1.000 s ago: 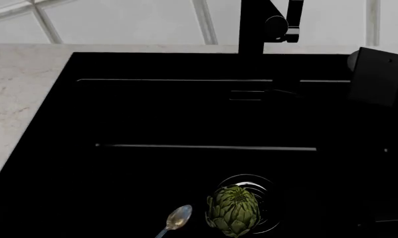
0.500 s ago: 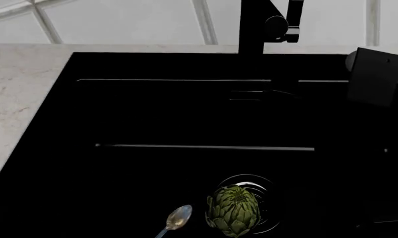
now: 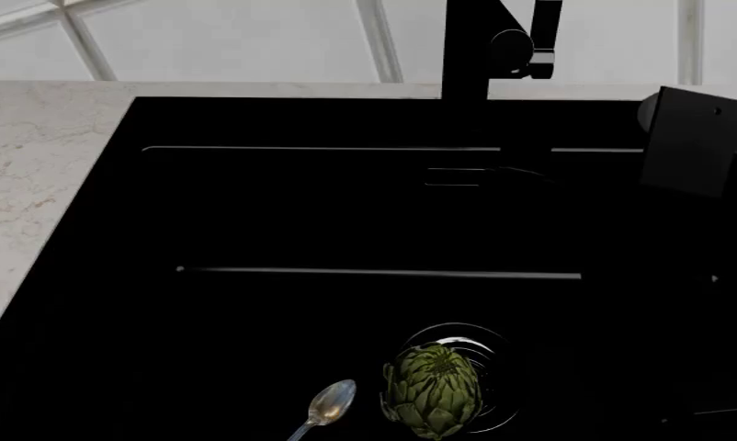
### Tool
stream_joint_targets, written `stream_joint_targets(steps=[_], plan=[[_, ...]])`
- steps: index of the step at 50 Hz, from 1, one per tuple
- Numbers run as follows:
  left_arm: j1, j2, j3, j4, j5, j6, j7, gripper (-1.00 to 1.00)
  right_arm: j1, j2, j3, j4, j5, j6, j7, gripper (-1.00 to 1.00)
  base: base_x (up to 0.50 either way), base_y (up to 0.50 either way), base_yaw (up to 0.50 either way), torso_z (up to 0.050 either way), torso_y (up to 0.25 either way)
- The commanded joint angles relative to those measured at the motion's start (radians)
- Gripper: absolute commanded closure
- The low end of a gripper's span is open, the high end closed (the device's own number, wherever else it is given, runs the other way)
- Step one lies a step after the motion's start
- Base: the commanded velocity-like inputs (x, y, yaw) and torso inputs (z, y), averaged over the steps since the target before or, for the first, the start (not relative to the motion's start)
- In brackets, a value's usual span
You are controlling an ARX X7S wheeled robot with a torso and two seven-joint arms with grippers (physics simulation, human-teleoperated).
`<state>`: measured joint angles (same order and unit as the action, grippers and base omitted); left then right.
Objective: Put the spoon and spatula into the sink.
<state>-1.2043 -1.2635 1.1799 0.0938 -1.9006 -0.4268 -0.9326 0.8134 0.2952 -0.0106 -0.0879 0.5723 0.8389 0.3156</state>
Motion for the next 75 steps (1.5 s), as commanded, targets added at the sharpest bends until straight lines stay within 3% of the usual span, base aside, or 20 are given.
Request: stream_joint_targets(steps=[1,32,41,42,61,70,71,75], plan=[[0.058,0.016,0.019,-0.049,0.003,0.043,0.042,-1.00,0.005,0.002,-0.004,-0.009,0.005,0.009,0.009,-1.00,0.00,0.00,0.00,0.000,0.000],[0.178,0.059,0.063,-0.159,-0.017,0.102,0.152,-1.00,-0.005,0.005,-0.013,-0.002,0.009,0.000,0.020,-1.00,0.00,0.00,0.00,0.000,0.000],[0.167,0.076,0.086,-0.173,-0.036,0.010,0.153,-1.00,-0.008,0.005,-0.012,0.006,0.008,-0.009,0.023,-1.00,0.00,0.00,0.00,-0.001,0.000],[0.166,0.078,0.089,-0.175,-0.034,0.005,0.150,1.00,-0.008,0.005,-0.012,0.009,0.008,-0.010,0.023,-1.00,0.00,0.00,0.00,0.000,0.000],[0.092,0.067,0.051,-0.078,0.052,0.010,0.125,1.00,-0.006,0.010,-0.013,0.010,0.014,-0.011,0.027,-1.00,0.00,0.00,0.00,-0.001,0.000],[-0.070,0.073,-0.012,0.004,0.094,-0.075,0.077,1.00,-0.009,0.011,-0.015,0.015,0.015,-0.019,0.025,-1.00,0.00,0.00,0.00,0.000,0.000],[-0.220,0.119,-0.055,0.029,0.126,-0.170,0.064,1.00,-0.009,0.006,-0.017,0.030,0.013,-0.030,0.018,-1.00,0.00,0.00,0.00,0.000,0.000],[-0.303,0.163,-0.067,0.010,0.142,-0.218,0.066,1.00,-0.007,0.007,-0.018,0.039,0.013,-0.037,0.013,-1.00,0.00,0.00,0.00,0.000,0.000]])
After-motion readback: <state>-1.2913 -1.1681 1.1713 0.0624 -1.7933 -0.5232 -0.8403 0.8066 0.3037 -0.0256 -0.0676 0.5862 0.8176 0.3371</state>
